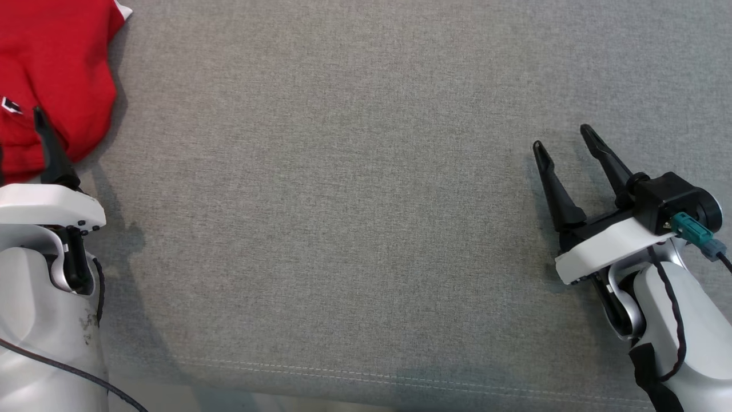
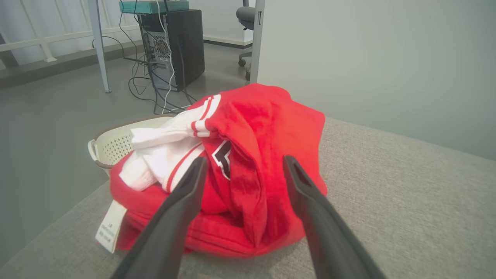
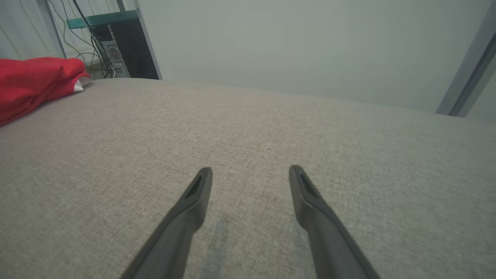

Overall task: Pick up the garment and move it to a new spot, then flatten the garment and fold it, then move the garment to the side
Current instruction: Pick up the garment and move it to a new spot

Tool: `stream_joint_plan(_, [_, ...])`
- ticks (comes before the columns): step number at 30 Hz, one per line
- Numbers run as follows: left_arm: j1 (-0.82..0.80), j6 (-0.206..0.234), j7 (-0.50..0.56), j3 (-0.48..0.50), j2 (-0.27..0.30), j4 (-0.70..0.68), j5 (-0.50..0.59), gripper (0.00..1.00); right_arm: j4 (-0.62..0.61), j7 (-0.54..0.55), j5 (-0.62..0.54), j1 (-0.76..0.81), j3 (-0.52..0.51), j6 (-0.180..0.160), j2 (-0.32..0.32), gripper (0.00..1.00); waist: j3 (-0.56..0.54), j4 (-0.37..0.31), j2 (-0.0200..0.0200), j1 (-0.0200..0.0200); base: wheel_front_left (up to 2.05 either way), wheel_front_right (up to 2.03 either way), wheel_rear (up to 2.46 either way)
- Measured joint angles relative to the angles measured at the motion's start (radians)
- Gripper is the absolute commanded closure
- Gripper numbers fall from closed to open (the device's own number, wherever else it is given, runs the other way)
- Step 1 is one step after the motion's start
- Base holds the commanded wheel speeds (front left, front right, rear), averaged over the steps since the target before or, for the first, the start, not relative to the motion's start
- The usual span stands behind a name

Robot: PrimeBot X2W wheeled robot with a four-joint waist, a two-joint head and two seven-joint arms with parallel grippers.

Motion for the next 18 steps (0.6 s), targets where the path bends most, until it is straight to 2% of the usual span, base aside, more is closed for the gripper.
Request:
stream_joint_plan(6, [-0.024,0.001,0.0,0.015,0.0,0.034,0.002,0.0,-0.005,0.0,0.0,0.0,-0.028,0.0,-0.008,0.0,0.024,-0.015,-0.0001,0.0,0.0,0.0,0.0])
stream_joint_plan(9, [-0.042,0.018,0.0,0.038,0.0,0.052,-0.002,0.0,-0.008,0.0,0.0,0.002,-0.037,0.0,-0.009,0.0,0.034,-0.025,0.0,0.0,0.0,0.0,0.0])
stream_joint_plan(16, [-0.1,0.018,0.0,0.069,0.023,0.086,-0.002,0.02,-0.032,0.0,-0.007,0.005,-0.062,0.0,-0.01,0.0,0.072,-0.049,0.0,0.0,0.0,0.0,0.0])
stream_joint_plan(17, [-0.11,0.018,0.0,0.073,0.028,0.092,-0.002,0.53,-0.037,-0.001,-0.007,0.005,-0.066,0.0,-0.01,0.0,0.079,-0.052,0.0,0.0,0.0,0.0,0.0])
stream_joint_plan(18, [-0.12,0.018,0.0,0.077,0.032,0.095,-0.002,0.73,-0.043,-0.003,-0.007,0.004,-0.069,0.0,-0.01,0.0,0.085,-0.054,0.0,0.0,0.0,0.0,0.0])
